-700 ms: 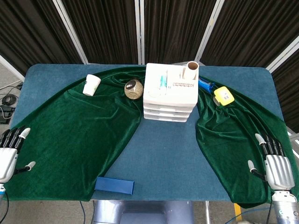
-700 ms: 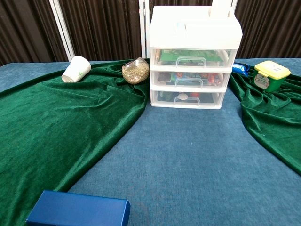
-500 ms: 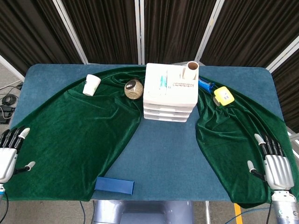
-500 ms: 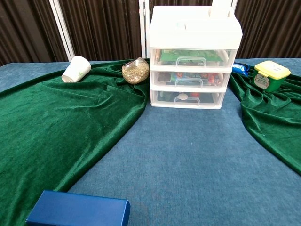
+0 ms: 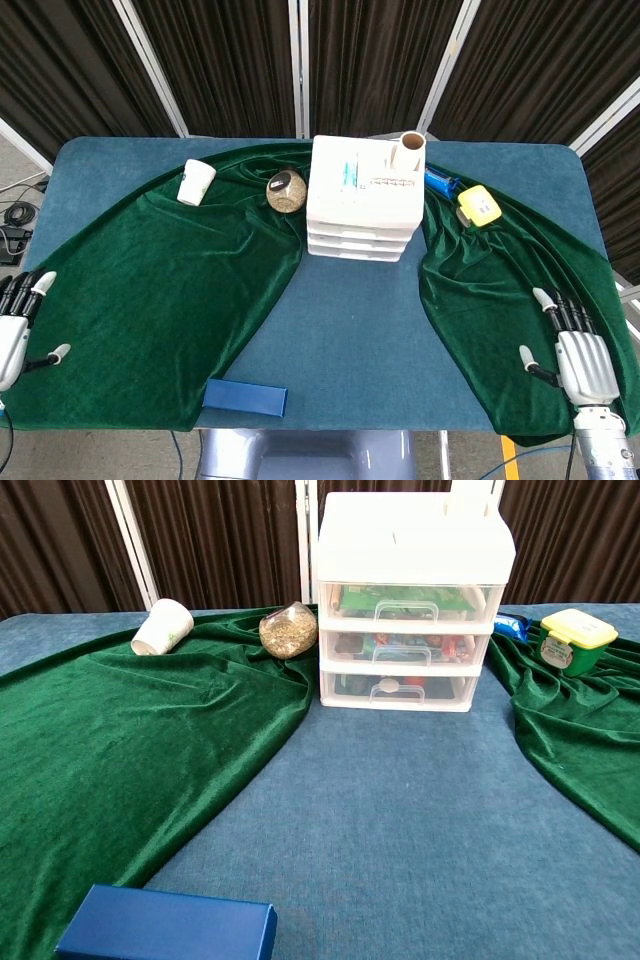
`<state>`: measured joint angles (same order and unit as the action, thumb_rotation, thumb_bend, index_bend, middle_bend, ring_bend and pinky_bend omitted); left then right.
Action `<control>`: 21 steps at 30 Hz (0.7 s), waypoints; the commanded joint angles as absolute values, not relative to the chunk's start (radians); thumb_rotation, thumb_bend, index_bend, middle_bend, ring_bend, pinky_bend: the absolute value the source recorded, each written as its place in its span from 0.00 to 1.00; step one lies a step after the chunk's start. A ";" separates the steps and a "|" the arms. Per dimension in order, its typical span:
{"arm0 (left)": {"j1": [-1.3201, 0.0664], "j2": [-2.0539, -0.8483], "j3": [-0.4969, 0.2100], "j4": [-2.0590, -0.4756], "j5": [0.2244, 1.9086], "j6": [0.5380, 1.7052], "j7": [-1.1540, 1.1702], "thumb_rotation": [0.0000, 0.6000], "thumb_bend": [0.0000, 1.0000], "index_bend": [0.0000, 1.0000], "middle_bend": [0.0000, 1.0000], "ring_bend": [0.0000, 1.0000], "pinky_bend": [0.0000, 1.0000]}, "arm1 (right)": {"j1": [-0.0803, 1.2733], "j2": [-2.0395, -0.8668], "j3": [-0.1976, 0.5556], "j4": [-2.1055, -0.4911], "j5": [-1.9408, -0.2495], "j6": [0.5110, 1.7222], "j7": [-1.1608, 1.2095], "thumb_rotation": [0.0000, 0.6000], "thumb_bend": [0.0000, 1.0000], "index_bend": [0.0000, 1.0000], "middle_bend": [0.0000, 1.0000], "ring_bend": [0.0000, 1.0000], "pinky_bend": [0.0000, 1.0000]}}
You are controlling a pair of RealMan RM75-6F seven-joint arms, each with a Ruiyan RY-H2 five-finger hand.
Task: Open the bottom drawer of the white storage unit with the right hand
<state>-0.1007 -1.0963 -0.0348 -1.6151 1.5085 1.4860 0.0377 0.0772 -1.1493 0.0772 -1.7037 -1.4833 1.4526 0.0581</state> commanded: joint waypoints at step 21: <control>-0.084 -1.080 -0.035 -1.613 1.552 1.539 -0.026 1.00 0.04 0.00 0.00 0.00 0.00 | 0.461 -1.337 0.305 -1.825 -0.988 0.702 0.774 1.00 0.66 0.11 0.91 0.94 0.81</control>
<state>-0.0845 -1.0801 -0.0355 -1.6133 1.5510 1.5383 -0.0252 0.4097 -1.2702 0.2614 -1.8824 -1.0409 0.7630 0.7166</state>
